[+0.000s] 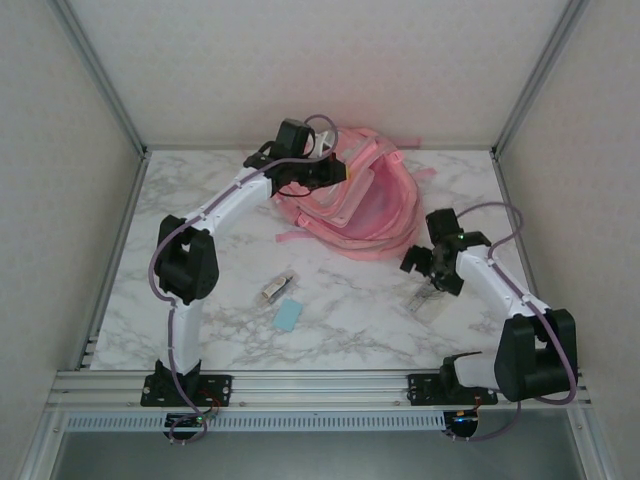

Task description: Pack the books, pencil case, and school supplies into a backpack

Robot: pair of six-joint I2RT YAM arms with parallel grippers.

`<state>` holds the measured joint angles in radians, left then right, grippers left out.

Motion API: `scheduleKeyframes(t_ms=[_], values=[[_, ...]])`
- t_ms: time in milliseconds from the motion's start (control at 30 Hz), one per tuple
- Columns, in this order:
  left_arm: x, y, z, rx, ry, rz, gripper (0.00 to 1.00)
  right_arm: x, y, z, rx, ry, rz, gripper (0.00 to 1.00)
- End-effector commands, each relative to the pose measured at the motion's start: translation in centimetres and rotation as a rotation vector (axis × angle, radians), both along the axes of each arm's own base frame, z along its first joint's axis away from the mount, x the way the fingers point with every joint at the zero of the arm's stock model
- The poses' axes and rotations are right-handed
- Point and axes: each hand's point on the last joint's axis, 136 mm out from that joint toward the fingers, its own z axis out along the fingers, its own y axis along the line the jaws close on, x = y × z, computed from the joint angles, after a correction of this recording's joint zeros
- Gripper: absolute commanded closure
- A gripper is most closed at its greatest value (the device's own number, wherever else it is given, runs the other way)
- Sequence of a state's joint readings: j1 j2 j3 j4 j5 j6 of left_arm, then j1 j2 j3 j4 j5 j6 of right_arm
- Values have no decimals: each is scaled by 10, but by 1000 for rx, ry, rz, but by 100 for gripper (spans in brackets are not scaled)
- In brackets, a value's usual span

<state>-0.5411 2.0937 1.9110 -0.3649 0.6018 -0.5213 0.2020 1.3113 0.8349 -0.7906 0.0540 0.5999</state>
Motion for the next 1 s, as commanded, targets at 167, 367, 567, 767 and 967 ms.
scheduleKeyframes(t_ms=[167, 367, 567, 767, 967], values=[[-7, 7, 43, -79, -63, -7, 100, -23, -19, -44, -43, 75, -127, 1], [-8, 8, 40, -91, -51, 2, 100, -5, -16, -56, -19, 40, -179, 1], [-8, 8, 37, -88, -44, 7, 100, -1, -16, -65, -26, 53, -193, 3], [-8, 9, 40, -90, -49, 7, 100, -7, -20, -65, -27, 26, -216, 17], [-6, 10, 43, -91, -54, 11, 100, -11, -21, -59, -34, 6, -193, 52]])
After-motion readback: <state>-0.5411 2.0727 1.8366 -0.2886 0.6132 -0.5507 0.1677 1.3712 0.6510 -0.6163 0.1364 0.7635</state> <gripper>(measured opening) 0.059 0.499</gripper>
